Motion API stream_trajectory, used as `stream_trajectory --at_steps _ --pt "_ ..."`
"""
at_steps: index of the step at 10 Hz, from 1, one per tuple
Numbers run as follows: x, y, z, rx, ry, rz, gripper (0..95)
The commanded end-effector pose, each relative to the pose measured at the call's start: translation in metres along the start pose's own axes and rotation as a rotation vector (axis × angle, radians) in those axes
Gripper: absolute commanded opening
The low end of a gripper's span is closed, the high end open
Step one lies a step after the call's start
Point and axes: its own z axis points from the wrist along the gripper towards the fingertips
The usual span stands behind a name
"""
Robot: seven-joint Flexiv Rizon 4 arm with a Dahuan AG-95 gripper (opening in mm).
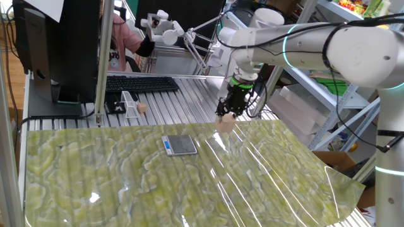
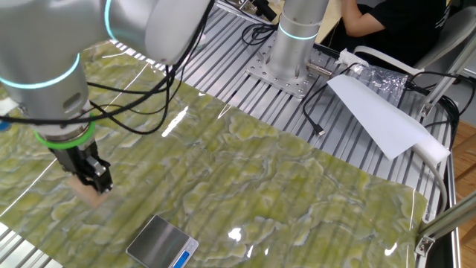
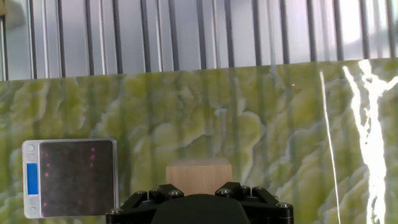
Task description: Place the block on the scale
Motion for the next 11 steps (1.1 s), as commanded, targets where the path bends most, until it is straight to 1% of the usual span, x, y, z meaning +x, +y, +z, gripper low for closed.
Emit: stream_trajectory --at_steps 1,3,5,7,8,9,11 --pt "0.007 0.007 0.001 0.007 -0.009 0.027 0.0" --pt "0.011 0.016 0.002 0.009 -0.009 0.035 0.0" --pt "0.01 0.019 0.001 0.011 -0.006 0.02 0.0" --pt "0.01 0.028 -0.001 0.014 -0.001 0.026 0.0" --pt "0.01 0.03 -0.001 0.014 0.002 0.026 0.0" --pt "0.009 0.034 0.001 0.015 0.005 0.023 0.0" --pt "0.008 0.036 0.003 0.019 0.003 0.019 0.0"
